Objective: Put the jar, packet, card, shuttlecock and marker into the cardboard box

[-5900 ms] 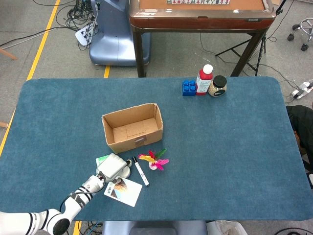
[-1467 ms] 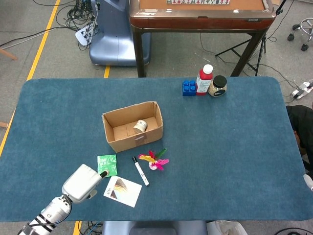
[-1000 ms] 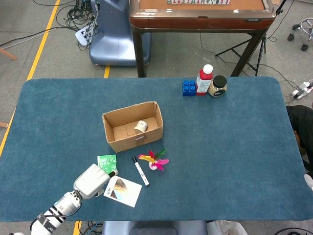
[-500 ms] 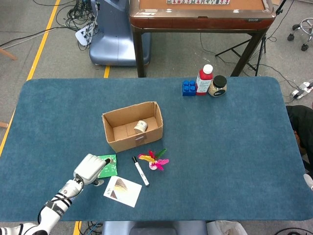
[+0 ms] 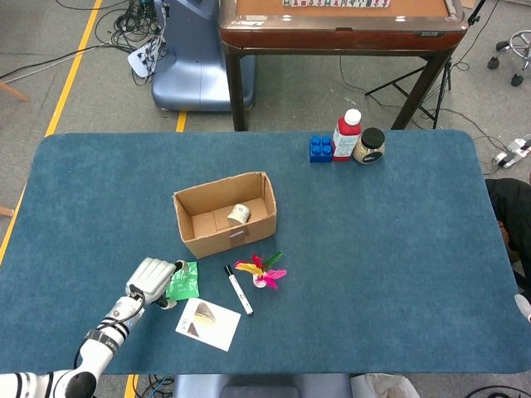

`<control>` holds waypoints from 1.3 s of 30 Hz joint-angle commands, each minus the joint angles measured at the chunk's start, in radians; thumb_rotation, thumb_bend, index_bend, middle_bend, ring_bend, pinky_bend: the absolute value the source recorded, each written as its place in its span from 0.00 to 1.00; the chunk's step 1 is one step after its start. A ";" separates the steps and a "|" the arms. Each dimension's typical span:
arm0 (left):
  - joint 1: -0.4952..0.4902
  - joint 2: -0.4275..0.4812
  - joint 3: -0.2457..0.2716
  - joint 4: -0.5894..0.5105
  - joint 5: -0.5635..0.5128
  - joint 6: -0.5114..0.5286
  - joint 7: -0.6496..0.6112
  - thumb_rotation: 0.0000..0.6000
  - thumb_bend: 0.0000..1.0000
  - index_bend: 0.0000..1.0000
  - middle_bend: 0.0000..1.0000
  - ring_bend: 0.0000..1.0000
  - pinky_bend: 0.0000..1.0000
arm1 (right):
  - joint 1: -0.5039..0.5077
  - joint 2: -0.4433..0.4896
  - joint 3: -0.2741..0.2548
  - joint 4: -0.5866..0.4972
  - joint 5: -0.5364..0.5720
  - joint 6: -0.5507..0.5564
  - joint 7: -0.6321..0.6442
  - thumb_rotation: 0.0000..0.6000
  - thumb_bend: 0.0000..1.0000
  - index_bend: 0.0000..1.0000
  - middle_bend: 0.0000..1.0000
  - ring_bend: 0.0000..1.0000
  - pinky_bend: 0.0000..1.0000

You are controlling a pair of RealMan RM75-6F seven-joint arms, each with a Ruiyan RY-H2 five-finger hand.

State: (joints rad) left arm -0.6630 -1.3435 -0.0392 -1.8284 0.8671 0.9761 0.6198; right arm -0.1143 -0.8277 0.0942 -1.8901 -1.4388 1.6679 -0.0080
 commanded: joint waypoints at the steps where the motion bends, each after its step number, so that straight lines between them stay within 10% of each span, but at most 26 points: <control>1: -0.015 -0.017 -0.001 0.008 -0.038 0.002 0.011 1.00 0.13 0.24 0.91 0.92 1.00 | -0.001 0.001 0.000 0.001 0.000 0.002 0.002 1.00 0.19 0.26 0.35 0.26 0.39; 17: -0.045 -0.073 0.018 0.066 -0.120 0.018 0.016 1.00 0.13 0.11 0.92 0.93 1.00 | 0.000 0.002 0.000 0.001 0.001 0.000 0.005 1.00 0.19 0.26 0.35 0.26 0.39; 39: -0.073 -0.091 0.039 0.105 -0.198 0.005 0.015 1.00 0.13 0.22 0.93 0.93 1.00 | 0.000 0.004 0.000 0.001 0.003 -0.001 0.009 1.00 0.19 0.26 0.35 0.26 0.39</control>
State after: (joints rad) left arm -0.7361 -1.4341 -0.0004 -1.7235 0.6686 0.9808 0.6354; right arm -0.1140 -0.8241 0.0943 -1.8889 -1.4357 1.6671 0.0009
